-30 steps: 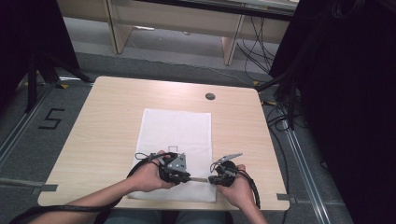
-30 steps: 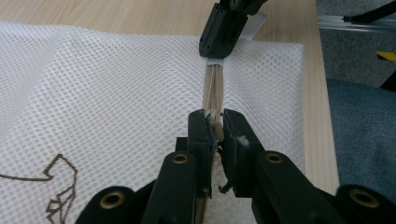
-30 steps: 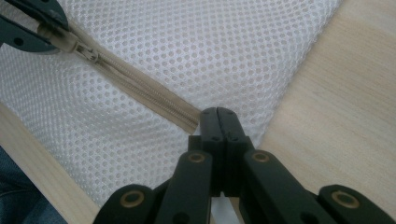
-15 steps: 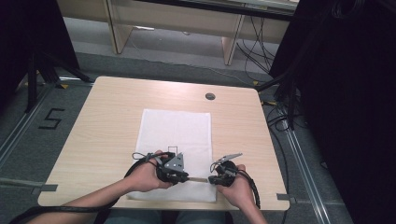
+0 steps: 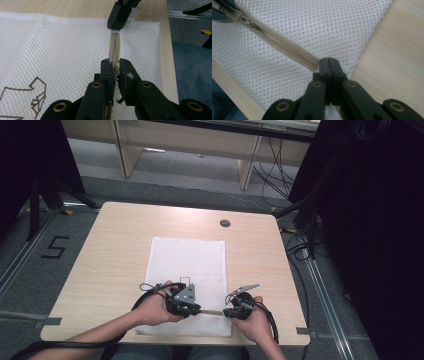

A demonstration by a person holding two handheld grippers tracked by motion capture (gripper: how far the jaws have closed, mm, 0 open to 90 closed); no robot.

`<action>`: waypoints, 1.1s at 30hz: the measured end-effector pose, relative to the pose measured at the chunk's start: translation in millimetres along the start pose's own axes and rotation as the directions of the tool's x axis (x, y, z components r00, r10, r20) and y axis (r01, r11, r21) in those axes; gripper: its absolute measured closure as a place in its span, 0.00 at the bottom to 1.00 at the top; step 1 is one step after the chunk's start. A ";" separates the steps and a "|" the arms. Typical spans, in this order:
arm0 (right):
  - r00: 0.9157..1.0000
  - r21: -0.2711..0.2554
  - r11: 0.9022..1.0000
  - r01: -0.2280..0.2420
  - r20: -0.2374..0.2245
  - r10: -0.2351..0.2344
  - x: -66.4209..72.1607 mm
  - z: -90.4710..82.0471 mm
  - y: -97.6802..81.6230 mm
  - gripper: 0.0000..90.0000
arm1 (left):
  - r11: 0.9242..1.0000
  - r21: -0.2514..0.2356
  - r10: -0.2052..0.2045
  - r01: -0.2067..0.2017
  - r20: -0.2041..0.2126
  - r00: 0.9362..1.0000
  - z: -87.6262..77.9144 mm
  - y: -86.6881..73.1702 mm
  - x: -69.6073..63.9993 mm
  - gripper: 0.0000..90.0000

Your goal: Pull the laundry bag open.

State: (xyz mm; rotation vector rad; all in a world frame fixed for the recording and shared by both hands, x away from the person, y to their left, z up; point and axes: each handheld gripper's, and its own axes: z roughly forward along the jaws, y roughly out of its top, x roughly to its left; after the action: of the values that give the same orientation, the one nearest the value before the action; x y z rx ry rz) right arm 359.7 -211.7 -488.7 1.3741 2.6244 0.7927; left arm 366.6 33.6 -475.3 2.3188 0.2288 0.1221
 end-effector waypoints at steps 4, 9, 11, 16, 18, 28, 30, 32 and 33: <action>1.000 0.000 1.000 -0.001 0.000 0.001 0.2 0.0 0.0 1.00 | 1.000 0.007 0.018 -0.018 0.002 1.000 -0.9 -1.0 0.7 0.90; 1.000 -0.002 1.000 0.000 0.000 0.000 0.2 0.0 -0.2 1.00 | 1.000 0.000 0.008 -0.008 0.001 1.000 -0.6 -1.6 -0.4 0.90; 1.000 -0.002 1.000 0.001 0.000 -0.001 0.1 0.0 -0.2 1.00 | 1.000 0.003 0.015 -0.015 -0.001 1.000 -1.6 -2.1 -0.5 0.90; 1.000 -0.005 1.000 -0.007 -0.004 0.007 -0.5 0.2 -0.4 1.00 | 1.000 0.002 0.012 -0.012 -0.004 1.000 -4.3 -4.2 0.0 0.90; 1.000 -0.007 1.000 -0.003 -0.001 0.003 -0.2 0.3 -0.5 1.00 | 1.000 0.002 0.012 -0.012 -0.004 1.000 -4.5 -4.5 -0.1 0.90; 1.000 -0.004 1.000 0.000 0.000 0.000 0.0 0.1 -0.3 1.00 | 1.000 -0.006 0.002 -0.002 -0.003 1.000 -6.1 -6.6 -0.4 0.90; 1.000 -0.002 1.000 0.000 0.001 0.000 0.4 0.0 -0.2 1.00 | 1.000 -0.005 0.010 -0.010 -0.004 1.000 -6.7 -6.7 -0.9 0.90; 1.000 -0.004 1.000 -0.001 0.000 0.001 0.1 0.1 -0.3 1.00 | 1.000 -0.005 0.010 -0.010 -0.002 1.000 -8.0 -7.3 0.3 0.90; 1.000 -0.005 1.000 0.000 0.001 0.000 0.1 0.1 -0.4 1.00 | 1.000 -0.005 0.010 -0.010 -0.002 1.000 -8.0 -7.3 0.3 0.90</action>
State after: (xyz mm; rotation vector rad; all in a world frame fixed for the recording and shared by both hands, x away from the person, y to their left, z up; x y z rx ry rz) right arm 359.4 -211.8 -489.0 1.3734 2.6195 0.7982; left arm 364.7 44.3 -475.1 2.3148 0.2174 0.1305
